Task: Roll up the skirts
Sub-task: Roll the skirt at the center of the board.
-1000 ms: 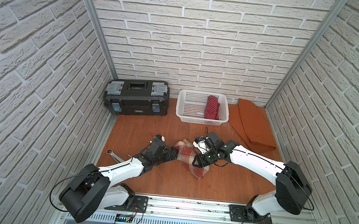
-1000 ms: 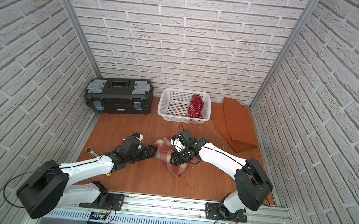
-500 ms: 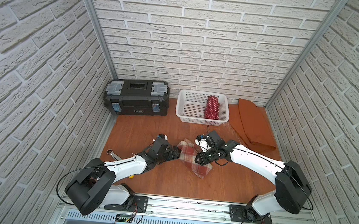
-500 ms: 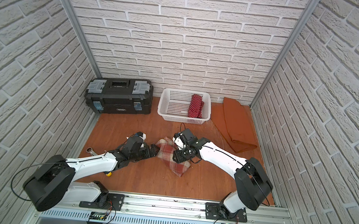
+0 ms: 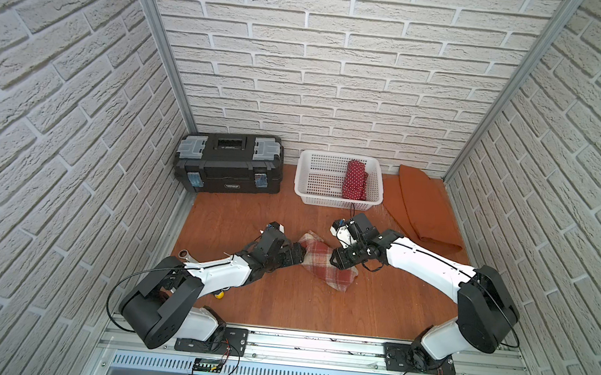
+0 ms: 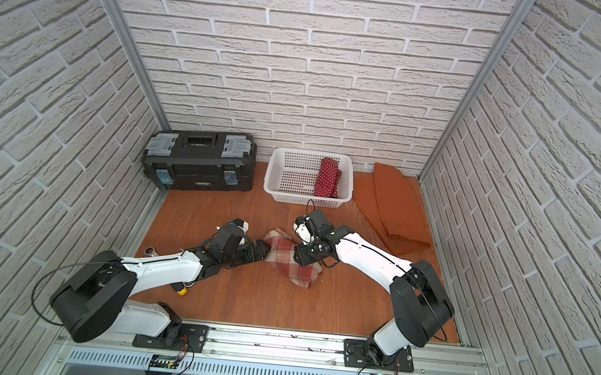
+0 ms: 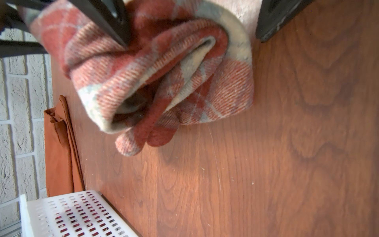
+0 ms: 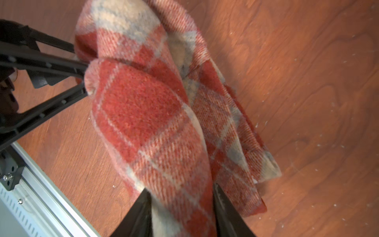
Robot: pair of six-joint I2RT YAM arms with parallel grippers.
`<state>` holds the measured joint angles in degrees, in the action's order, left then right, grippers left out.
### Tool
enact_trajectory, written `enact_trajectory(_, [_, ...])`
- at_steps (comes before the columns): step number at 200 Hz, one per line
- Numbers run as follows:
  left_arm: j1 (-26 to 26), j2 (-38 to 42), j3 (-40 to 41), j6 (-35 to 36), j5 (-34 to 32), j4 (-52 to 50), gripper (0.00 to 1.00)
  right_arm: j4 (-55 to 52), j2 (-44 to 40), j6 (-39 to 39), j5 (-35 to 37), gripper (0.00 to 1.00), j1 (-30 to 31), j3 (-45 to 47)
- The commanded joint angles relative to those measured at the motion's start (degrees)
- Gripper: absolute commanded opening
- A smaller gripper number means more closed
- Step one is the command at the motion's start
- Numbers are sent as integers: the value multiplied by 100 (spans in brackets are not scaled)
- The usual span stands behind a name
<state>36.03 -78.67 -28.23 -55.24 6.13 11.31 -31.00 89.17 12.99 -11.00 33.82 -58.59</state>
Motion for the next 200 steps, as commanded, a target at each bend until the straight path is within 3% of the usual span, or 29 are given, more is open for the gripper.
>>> enact_trajectory(1, [35, -98, -142, 152, 117, 152, 98, 283, 9, -95, 161, 47, -202, -141])
enact_trajectory(66, [36, -428, -467, 325, 242, 187, 98, 579, 1054, 35, 215, 44, -628, -334])
enact_trajectory(106, [98, 1, -327, 192, 165, 21, 98, 464, 1622, 83, 684, 42, -885, -465])
enact_trajectory(151, [981, 313, 70, -483, -645, 372, 99, 542, 1939, 240, 445, 40, -873, -411])
enact_trajectory(200, [1713, -677, 204, -1323, -1626, 1801, 98, 602, 1785, 334, 174, 40, -874, -255])
